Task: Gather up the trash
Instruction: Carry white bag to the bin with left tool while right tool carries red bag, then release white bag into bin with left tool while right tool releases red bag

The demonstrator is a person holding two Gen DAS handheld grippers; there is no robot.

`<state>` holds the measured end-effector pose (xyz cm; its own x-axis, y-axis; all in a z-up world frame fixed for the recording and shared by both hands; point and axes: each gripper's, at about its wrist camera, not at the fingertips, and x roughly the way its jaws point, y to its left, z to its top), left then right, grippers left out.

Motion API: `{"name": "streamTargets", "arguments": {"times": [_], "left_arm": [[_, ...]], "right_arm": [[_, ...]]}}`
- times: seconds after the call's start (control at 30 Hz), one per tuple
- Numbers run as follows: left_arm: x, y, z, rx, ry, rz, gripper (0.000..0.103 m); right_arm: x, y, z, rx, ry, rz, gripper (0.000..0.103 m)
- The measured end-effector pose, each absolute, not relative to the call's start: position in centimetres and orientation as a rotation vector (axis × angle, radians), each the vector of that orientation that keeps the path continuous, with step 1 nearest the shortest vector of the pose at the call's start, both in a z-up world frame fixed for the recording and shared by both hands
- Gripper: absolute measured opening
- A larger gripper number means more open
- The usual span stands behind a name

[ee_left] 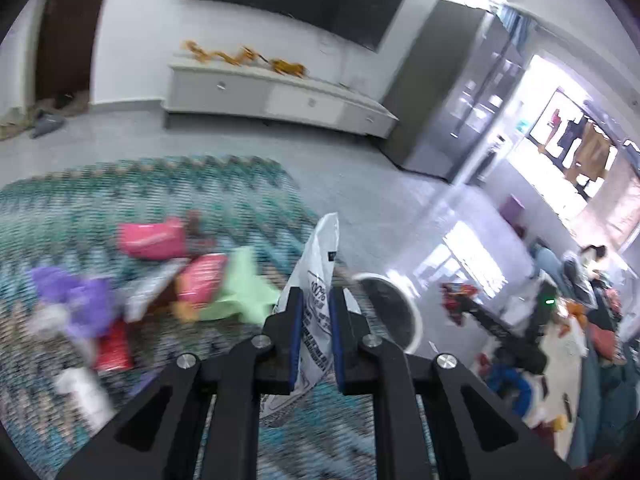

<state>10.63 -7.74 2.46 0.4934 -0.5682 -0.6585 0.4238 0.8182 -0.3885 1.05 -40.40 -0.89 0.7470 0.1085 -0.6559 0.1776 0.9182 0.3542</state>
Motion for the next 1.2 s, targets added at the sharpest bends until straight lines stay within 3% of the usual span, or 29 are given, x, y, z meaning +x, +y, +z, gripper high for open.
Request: {"name": "streamTargets", "arguments": {"times": [0.53,0.63,0.8,0.9,1.2], "left_arm": [[18.3,-34.8,-4.4,-0.028,1.046,-0.815,0.014],[19.7,-37.6,-6.7,-0.041,1.105,-0.834,0.015],[20.0,-38.1,-7.6,-0.05,1.131,-0.835,0.019],[19.9,-36.8,-7.0,-0.071,1.114,-0.816,0.052],[17.4,-29.0,-2.2,-0.135,0.9,-0.719,0.053]], "right_arm": [[5.2,-47.9,-8.3,0.434,0.87,-0.15,0.038],[5.9,-49.1,-10.2,0.427,0.907,-0.177,0.047],[6.6,-49.8,-11.1,0.401,0.934,-0.206,0.061],[6.6,-49.7,-10.7,0.382,0.927,-0.209,0.069],[6.0,-47.7,-6.6,0.386,0.857,-0.17,0.069]]}}
